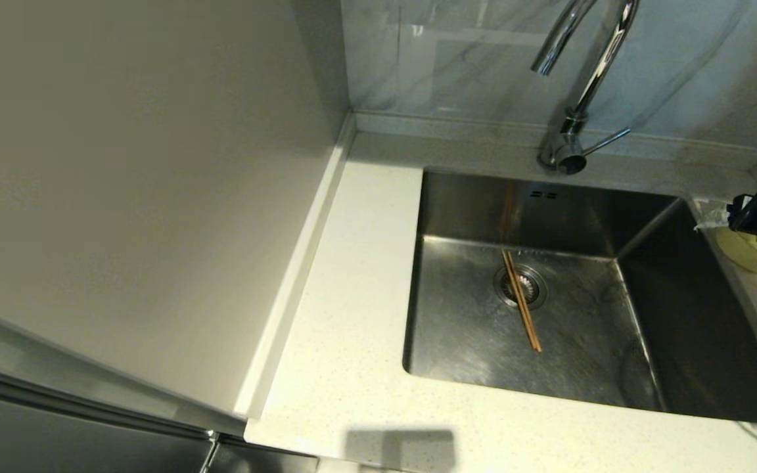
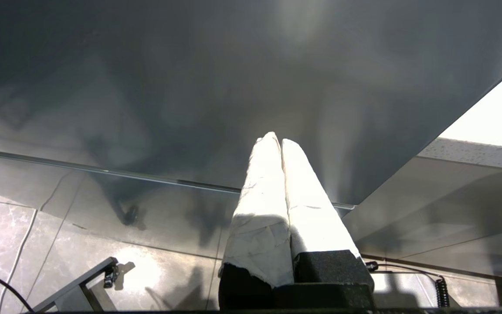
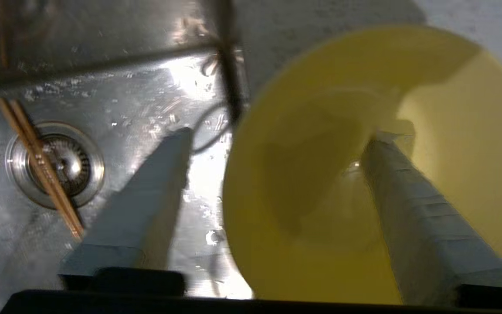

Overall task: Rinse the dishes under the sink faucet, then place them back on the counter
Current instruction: Put a bowl into the sink

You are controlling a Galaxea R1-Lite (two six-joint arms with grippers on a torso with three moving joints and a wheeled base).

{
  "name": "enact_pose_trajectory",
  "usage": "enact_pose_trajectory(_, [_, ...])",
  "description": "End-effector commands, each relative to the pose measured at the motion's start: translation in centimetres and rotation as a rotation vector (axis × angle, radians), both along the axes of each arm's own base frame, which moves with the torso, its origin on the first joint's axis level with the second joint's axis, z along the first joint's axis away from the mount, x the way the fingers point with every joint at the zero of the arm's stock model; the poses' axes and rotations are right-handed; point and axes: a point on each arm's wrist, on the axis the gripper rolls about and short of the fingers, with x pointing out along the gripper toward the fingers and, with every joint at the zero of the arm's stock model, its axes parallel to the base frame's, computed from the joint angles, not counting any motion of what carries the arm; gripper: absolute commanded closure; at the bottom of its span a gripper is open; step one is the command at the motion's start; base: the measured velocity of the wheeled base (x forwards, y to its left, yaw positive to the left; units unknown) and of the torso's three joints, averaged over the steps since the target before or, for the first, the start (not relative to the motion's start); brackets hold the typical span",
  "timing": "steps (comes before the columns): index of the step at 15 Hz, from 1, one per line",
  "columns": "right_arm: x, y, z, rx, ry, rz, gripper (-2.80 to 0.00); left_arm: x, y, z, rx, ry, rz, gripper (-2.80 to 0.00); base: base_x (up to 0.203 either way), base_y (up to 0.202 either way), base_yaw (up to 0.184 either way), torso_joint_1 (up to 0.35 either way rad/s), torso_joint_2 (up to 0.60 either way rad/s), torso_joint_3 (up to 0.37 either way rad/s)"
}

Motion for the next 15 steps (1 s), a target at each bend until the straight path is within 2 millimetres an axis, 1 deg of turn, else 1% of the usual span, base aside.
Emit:
enact_pose_trajectory(1, [0.2,0.0,-0.1,0.006,-0.001,0.007,0.0,0.0,0.0,0.0,0.0,-0.004,0.001,0.0,0.0,0.0,0.0,0.0,0.0,0.0])
enact_pose_trajectory(3, [0.4,0.1,-0.6,0.009,0.012,0.01,0.0,0.0,0.0,0.0,0.0,-0.004,0.001,0.0,0.0,0.0,0.0,0.0,0.0,0.0])
enact_pose_trajectory(7, [0.5,0.1,-0.6,0.008,0.011,0.015,0.0,0.0,0.0,0.0,0.0,-0.004,0.001,0.0,0.0,0.0,0.0,0.0,0.0,0.0])
enact_pose_trajectory(8, [0.4,0.2,-0.4,0.008,0.008,0.018,0.0,0.0,0.0,0.0,0.0,-0.004,0.001,0.0,0.0,0.0,0.0,0.0,0.0,0.0])
enact_pose_trajectory(10, [-0.3,0.7,0.8,-0.013,-0.015,0.052,0.0,0.0,0.0,0.0,0.0,-0.004,0.001,0.0,0.0,0.0,0.0,0.0,0.0,0.0])
enact_pose_trajectory(11, [-0.7,1.1,1.6,-0.022,-0.03,0.07,0.0,0.0,0.0,0.0,0.0,-0.004,0.001,0.0,0.0,0.0,0.0,0.0,0.0,0.0])
enact_pose_trajectory(13, [-1.9,3.1,3.3,-0.034,-0.051,0.11,0.0,0.0,0.0,0.0,0.0,-0.004,0.001,0.0,0.0,0.0,0.0,0.0,0.0,0.0])
enact_pose_trajectory(14, [-2.6,4.4,3.6,-0.037,-0.045,0.14,0.0,0.0,0.0,0.0,-0.001,-0.004,0.001,0.0,0.0,0.0,0.0,0.0,0.0,0.0])
enact_pose_trajectory(15, [-3.2,5.7,3.2,-0.033,-0.019,0.177,0.0,0.0,0.0,0.0,0.0,-0.004,0.001,0.0,0.0,0.0,0.0,0.0,0.0,0.0])
